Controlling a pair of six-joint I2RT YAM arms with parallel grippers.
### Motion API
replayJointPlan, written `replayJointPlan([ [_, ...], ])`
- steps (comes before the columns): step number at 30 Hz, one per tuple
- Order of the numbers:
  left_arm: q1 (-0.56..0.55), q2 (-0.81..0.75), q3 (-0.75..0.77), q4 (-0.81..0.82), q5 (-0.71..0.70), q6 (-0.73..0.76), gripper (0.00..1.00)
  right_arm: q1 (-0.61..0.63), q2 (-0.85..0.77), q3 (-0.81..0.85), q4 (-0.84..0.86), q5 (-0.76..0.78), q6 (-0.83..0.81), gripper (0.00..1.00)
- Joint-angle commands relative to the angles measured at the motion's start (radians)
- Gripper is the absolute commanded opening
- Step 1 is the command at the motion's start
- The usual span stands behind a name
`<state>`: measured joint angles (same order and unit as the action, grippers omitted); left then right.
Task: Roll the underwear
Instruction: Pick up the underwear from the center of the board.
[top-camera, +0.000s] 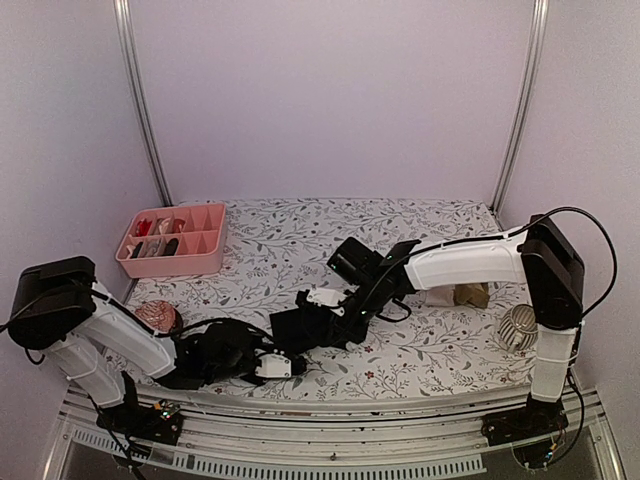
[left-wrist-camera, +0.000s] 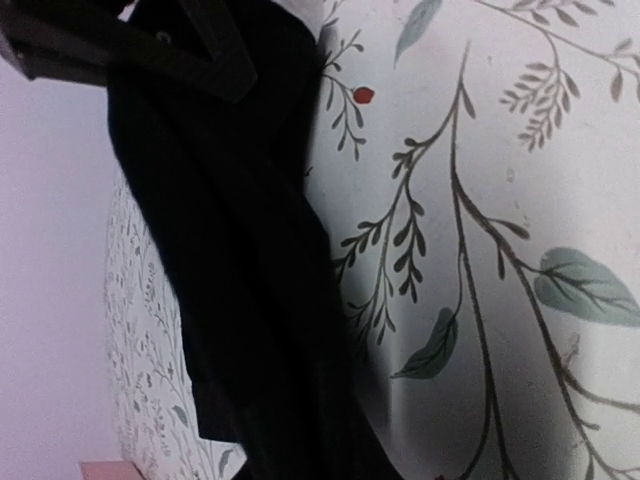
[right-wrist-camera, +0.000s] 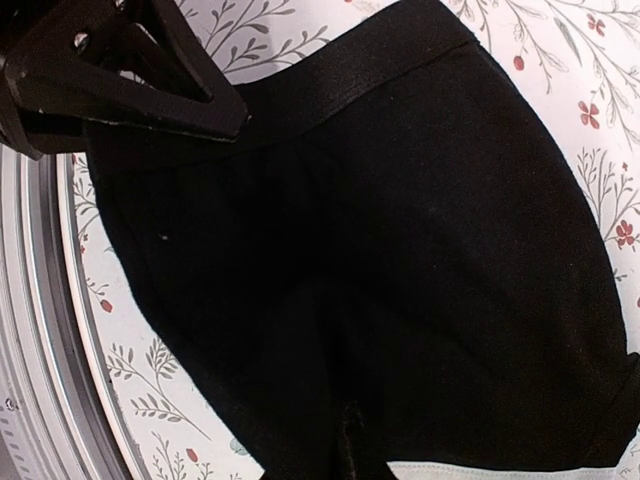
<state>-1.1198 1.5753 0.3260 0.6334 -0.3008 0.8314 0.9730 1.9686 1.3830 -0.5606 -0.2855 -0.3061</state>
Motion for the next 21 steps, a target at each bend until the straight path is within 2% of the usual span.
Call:
replayJointPlan([
  [1, 0.002, -0.031, 0.045, -0.076, 0.013, -0.056, 0.04, -0.006, -0.015, -0.01, 0.013, 0.023, -0.012, 0.12],
  [3, 0.011, -0.058, 0.055, -0.117, 0.044, -0.072, 0.0, -0.006, -0.031, -0.021, 0.018, 0.033, -0.016, 0.18],
  [5, 0.029, -0.085, 0.076, -0.185, 0.09, -0.094, 0.0, -0.006, -0.046, -0.031, 0.019, 0.041, -0.019, 0.27],
  [7, 0.054, -0.105, 0.1, -0.26, 0.137, -0.117, 0.0, -0.005, -0.059, -0.041, 0.02, 0.052, -0.022, 0.33],
  [15, 0.119, -0.096, 0.163, -0.378, 0.227, -0.151, 0.0, 0.045, -0.092, -0.11, 0.053, 0.157, -0.028, 0.45],
  [21, 0.143, -0.078, 0.19, -0.407, 0.248, -0.165, 0.0, 0.125, -0.087, -0.16, 0.093, 0.356, 0.019, 0.52],
])
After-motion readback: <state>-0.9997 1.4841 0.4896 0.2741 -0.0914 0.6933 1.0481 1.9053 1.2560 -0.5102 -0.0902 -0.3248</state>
